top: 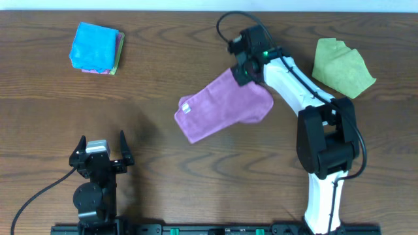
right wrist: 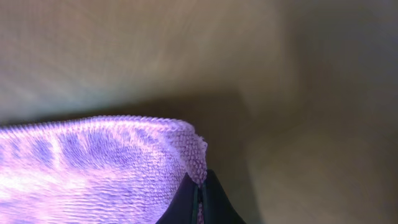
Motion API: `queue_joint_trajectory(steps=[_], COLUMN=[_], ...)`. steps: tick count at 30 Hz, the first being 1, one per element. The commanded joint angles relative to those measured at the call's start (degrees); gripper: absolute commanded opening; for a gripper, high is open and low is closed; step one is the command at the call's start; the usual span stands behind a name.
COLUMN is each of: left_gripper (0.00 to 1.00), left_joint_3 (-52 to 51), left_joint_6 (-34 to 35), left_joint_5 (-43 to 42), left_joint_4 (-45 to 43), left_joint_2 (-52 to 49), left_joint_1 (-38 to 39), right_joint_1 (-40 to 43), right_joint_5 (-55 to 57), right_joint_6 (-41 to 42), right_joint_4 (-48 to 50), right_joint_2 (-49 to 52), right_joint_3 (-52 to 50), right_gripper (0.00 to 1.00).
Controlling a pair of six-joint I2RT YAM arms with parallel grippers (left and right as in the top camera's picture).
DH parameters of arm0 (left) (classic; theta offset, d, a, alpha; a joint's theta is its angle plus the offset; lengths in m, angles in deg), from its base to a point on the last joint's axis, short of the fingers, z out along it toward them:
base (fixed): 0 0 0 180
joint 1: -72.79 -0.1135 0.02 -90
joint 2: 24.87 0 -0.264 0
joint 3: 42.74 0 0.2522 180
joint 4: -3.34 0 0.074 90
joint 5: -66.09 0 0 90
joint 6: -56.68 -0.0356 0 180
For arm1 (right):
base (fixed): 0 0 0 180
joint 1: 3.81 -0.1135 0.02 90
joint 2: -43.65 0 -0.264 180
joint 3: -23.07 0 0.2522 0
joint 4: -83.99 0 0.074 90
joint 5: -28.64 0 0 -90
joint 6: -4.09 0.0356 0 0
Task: Fold the cloth
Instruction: 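Grasp the corner and drag the purple cloth up and right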
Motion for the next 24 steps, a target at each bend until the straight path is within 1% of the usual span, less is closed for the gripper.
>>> queue_joint_trajectory(steps=[1,4,11,17,22,24], left_gripper=[0.95,0.95,0.95,0.95,0.95,0.95], left_joint_3=[-2.01,-2.01,-2.01,-2.01,-2.01,-2.01], left_joint_6=[0.63,0.63,0.66,0.63,0.63,0.66], left_joint_5=[1.42,1.42,1.42,1.42,1.42,1.42], left_joint_4=[1.20,1.20,1.20,1.20,1.20,1.20], left_joint_2=[0.15,0.15,0.15,0.15,0.15,0.15], left_joint_1=[0.24,0.24,0.24,0.24,0.24,0.24], right_joint_1=[0.48,0.76,0.50,0.57,0.44,0.39], right_joint_5=[8.48,9.88,7.78,15.50,16.17,18.62], right_joint_6=[4.96,7.04,7.15,7.17,8.09,8.04], right_joint_4=[2.84,4.98,2.19,-0.92,-5.22,-5.75], right_joint_2=[0.44,0.44,-0.04,-0.33,-1.36,-2.58], right_joint_3=[2.29,2.86,7.96,14.78,19.78,21.42], right_gripper=[0.01,0.01,0.01,0.01,0.01,0.01])
